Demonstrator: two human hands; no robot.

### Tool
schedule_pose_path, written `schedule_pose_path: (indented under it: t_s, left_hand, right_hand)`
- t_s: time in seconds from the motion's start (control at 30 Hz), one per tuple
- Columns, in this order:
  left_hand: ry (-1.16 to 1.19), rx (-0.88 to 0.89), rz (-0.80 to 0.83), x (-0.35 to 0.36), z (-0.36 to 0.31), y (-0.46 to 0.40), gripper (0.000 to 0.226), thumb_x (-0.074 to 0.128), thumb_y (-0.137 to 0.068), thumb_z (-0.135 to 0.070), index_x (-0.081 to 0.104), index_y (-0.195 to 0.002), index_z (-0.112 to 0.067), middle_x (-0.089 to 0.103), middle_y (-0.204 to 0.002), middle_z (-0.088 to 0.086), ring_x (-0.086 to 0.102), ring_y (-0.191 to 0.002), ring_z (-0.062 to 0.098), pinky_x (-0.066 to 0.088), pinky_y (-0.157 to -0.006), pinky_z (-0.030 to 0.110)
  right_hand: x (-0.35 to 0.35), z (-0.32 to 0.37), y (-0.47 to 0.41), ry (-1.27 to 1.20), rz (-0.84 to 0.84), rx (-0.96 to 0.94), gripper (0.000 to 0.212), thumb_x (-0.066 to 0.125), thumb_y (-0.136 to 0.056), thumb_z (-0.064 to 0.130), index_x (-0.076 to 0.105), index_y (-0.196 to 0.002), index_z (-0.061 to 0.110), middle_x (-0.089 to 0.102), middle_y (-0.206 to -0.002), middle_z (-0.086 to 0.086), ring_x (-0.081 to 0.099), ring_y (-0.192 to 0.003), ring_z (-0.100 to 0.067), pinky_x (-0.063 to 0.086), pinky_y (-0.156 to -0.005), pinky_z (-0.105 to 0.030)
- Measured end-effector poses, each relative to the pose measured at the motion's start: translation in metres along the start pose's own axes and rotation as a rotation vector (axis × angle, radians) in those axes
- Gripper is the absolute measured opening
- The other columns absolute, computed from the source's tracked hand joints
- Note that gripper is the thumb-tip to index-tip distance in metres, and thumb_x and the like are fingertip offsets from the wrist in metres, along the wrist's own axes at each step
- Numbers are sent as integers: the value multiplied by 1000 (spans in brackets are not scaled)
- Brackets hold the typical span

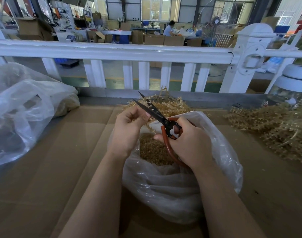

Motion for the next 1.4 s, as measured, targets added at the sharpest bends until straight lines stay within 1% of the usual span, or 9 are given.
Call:
schedule_pose_path:
  t_s: [0.07,0.13,0.37,0.5,0.6,0.8,1.07,1.2,1.4]
  left_hand:
    - [-4,53,-42,-3,-5,-1,15,61,-93,-2,71,-94,-14,71,-89,4,64,-89,23,53,-86,35]
    - [3,87,-69,-5,-10,1,20,62,-93,1,71,-89,-17,72,-85,-4,65,-87,14,51,-81,26]
    - [48,8,-165,-13,-9,2,21,71,-86,-4,70,-67,-14,68,-64,-6,60,-61,3,47,-61,15]
    - [74,-66,-213,-16,1,1,9,69,-86,-3,71,-83,5,65,-60,-3,54,-54,2,42,-53,12]
    - [117,-123,-182,-14,8,-1,10,66,-89,-3,72,-81,-4,68,-63,0,59,-58,5,46,-55,14]
    - [184,-183,-74,0,15,1,28,65,-91,-6,77,-69,-18,68,-68,3,61,-67,9,51,-65,20]
    - [294,-251,1,11,17,3,26,61,-92,0,75,-73,-13,71,-69,6,66,-64,10,52,-61,17]
    - [315,-273,31,15,18,4,21,59,-94,-3,71,-79,-11,72,-70,5,67,-66,9,52,-61,17]
    - [178,-210,-12,10,13,2,18,53,-96,-2,67,-84,-5,70,-69,6,69,-66,15,52,-61,20]
  right_hand:
    - [1,-2,0,11,13,8,78,42,-67,91,66,-94,22,63,-74,15,62,-68,-6,53,-61,-24]
    - [1,-3,0,29,18,14,80,40,-66,93,64,-89,21,63,-71,13,61,-66,-8,54,-60,-27]
    - [4,-3,0,12,36,7,66,46,-67,90,54,-79,25,57,-65,15,55,-59,-2,37,-52,-13]
    - [5,-4,0,19,40,9,69,47,-67,90,59,-82,24,58,-65,15,55,-58,0,37,-51,-11]
    - [4,-5,0,32,33,17,71,45,-67,92,61,-86,26,59,-67,17,54,-58,2,34,-51,-8]
    - [1,-4,0,16,9,24,79,39,-65,95,63,-97,27,59,-73,18,58,-66,-1,44,-55,-15]
    - [-2,-4,0,11,1,37,73,44,-66,92,62,-94,27,52,-69,22,49,-61,5,32,-53,-8]
    - [3,-6,0,-6,32,35,72,42,-64,94,56,-84,26,57,-66,16,55,-60,1,40,-52,-15]
    - [10,-11,-1,-4,75,52,78,40,-61,97,60,-89,28,64,-71,15,61,-65,-1,49,-57,-16]
Point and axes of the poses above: each hand's wrist, its own y-axis away from the middle knuckle, its own x-axis out of the palm, z = x × y, the point moved 9 cm from there along -y, towards the middle knuckle
